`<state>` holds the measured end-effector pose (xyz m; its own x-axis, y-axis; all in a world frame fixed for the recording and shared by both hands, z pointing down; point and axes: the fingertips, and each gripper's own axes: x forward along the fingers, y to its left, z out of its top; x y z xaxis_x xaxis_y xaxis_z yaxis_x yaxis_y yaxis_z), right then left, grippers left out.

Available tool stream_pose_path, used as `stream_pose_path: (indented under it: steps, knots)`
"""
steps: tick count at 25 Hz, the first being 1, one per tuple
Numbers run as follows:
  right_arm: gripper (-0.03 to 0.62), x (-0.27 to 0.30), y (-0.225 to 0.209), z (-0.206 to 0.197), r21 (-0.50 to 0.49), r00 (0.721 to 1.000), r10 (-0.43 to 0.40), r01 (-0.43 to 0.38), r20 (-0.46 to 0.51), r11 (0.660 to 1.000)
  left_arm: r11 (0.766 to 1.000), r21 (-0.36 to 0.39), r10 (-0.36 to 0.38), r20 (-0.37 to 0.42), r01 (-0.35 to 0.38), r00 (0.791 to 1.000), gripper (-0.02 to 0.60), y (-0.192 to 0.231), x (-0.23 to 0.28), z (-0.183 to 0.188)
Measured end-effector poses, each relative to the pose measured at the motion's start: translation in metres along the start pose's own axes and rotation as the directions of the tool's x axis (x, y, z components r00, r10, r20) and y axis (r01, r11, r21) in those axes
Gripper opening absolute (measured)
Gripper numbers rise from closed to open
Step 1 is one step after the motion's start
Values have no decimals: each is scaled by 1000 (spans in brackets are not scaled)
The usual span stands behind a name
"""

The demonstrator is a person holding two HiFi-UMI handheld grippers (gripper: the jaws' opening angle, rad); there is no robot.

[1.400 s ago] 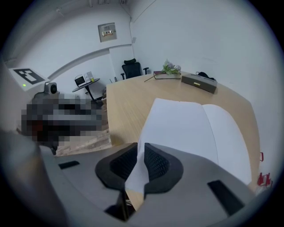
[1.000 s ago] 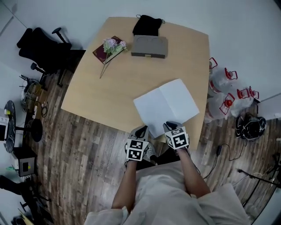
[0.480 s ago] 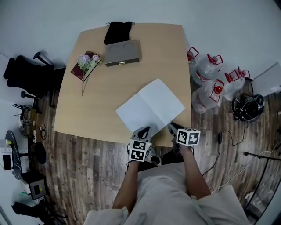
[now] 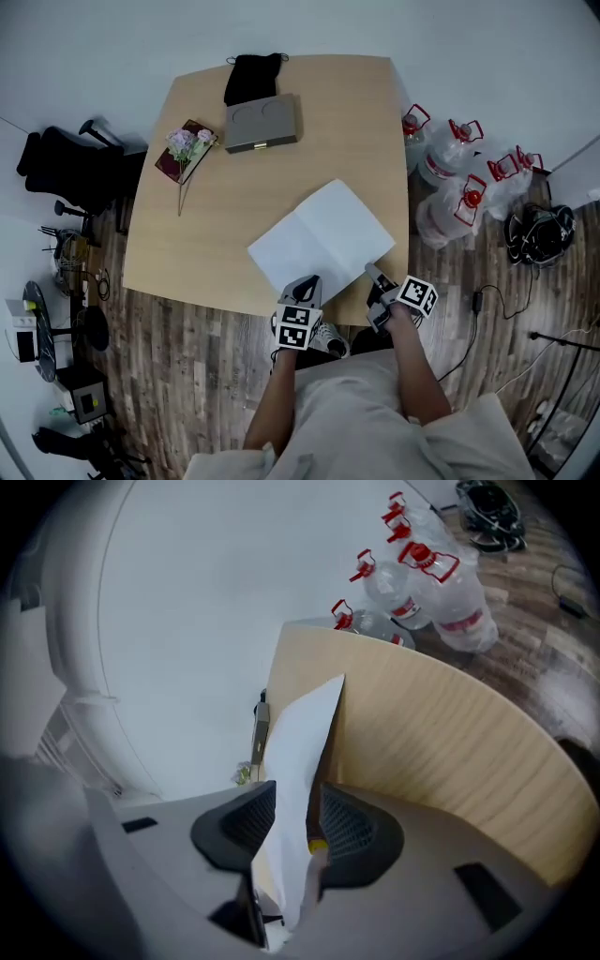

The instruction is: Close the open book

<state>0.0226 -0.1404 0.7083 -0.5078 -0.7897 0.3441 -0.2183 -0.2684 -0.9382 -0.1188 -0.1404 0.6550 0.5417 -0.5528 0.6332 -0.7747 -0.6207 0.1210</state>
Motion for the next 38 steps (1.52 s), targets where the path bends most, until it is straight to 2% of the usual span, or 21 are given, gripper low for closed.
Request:
stream_pose_path:
  steps: [5,10,17,23,28,33,35,38]
  knots:
    - [155,14,0,15,110,998,56,-58,15,992,999,-23,33,-8,-33,999,25,7,3,3]
    - [134,26,-4,18,109,999,39,-38,-9,993,995,-55,80,2,-80,997,25,22,2,1]
    - [41,32,7,19,-4,999,54,-54,7,999,989,-88,122,16,-120,992,24,37,-11,-3]
    - [23,31,32,10,-158,996,71,-62,48,986,987,-113,118,24,-115,993,25,50,-26,-11]
    - [23,23,50,-4,-334,996,72,-49,56,941,990,-108,101,44,-96,994,25,49,-38,-17]
    - [28,20,59,-22,-438,997,48,-15,65,899,991,-96,98,64,-92,993,25,54,-52,-25]
    - [34,19,62,-31,-496,998,32,0,56,869,991,-92,100,77,-93,992,25,57,-59,-28]
    - [48,22,68,-52,-607,1000,-2,10,13,795,991,-97,104,89,-95,991,25,59,-71,-33]
